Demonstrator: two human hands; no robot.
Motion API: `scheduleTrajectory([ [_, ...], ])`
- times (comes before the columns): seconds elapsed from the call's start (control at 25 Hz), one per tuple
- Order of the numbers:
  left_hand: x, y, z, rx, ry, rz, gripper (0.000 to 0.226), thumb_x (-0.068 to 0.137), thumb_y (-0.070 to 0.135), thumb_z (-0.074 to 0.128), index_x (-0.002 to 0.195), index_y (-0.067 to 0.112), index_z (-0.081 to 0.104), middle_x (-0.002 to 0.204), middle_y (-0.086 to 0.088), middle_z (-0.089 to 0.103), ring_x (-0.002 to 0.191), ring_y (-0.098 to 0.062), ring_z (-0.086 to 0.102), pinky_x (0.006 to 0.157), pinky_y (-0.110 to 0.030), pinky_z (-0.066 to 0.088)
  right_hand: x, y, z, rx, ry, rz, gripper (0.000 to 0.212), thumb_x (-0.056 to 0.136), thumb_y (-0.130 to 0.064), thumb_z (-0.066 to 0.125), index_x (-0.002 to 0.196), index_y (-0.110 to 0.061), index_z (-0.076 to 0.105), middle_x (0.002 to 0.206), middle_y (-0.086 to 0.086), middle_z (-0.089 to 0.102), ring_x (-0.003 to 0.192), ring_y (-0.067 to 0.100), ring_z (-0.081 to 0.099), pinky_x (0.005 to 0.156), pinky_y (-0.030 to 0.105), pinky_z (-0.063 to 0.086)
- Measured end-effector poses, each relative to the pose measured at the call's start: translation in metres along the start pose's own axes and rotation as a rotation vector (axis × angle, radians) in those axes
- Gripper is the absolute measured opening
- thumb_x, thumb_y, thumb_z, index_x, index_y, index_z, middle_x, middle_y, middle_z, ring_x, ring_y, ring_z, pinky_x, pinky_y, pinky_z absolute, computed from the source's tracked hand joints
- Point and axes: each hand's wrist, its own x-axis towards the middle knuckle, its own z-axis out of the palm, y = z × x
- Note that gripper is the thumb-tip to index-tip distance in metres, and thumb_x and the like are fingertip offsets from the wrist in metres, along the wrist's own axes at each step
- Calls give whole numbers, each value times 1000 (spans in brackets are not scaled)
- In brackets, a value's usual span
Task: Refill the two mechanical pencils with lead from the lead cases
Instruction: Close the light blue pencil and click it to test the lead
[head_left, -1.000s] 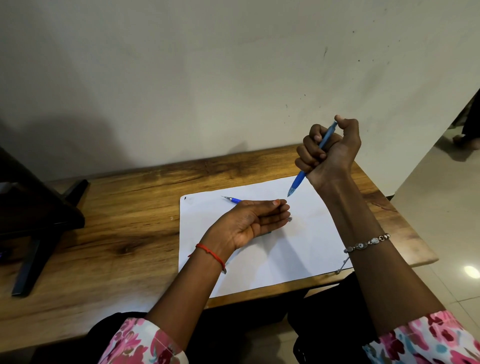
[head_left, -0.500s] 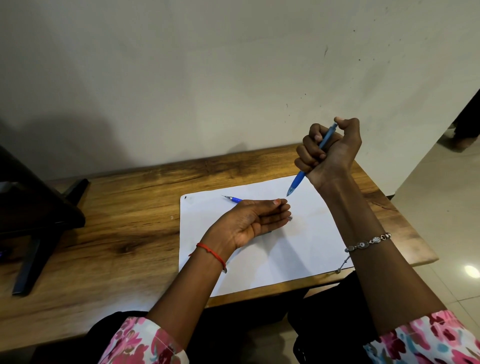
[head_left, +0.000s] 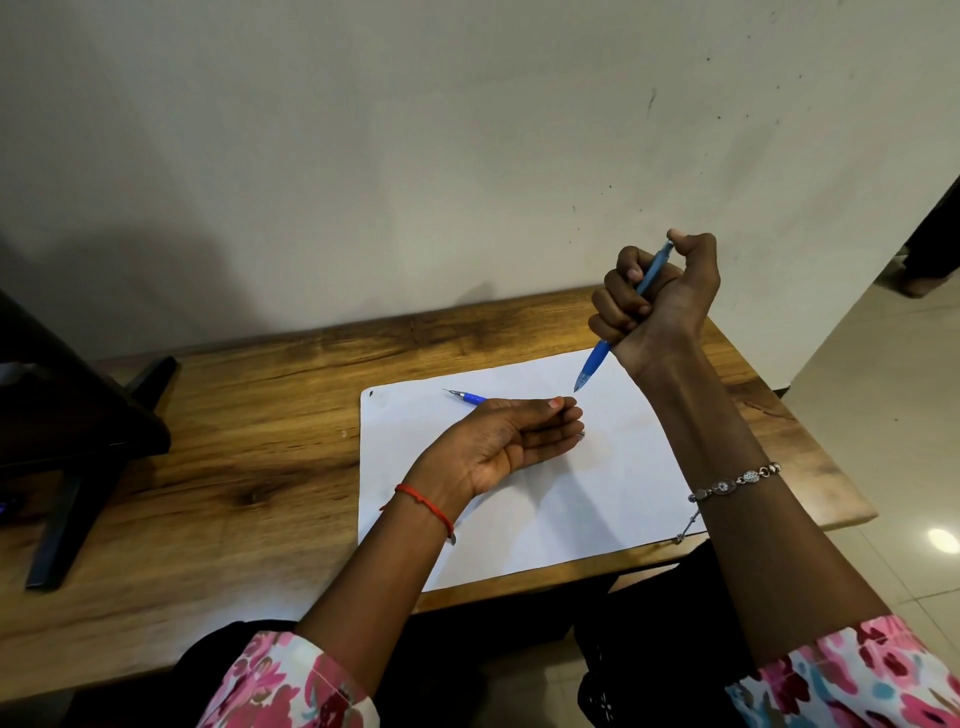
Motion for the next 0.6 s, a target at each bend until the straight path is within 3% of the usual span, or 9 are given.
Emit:
scheduleTrajectory([
  [0.6,1,-1,-1,2,6,-11,13,87,2,53,85,-2,65,68,-9,73,62,-17,71,65,-27,59,0,1,0,8,0,1,47,88,-41,24,51,-14,34,35,-6,20,34,8,13,40,13,13],
])
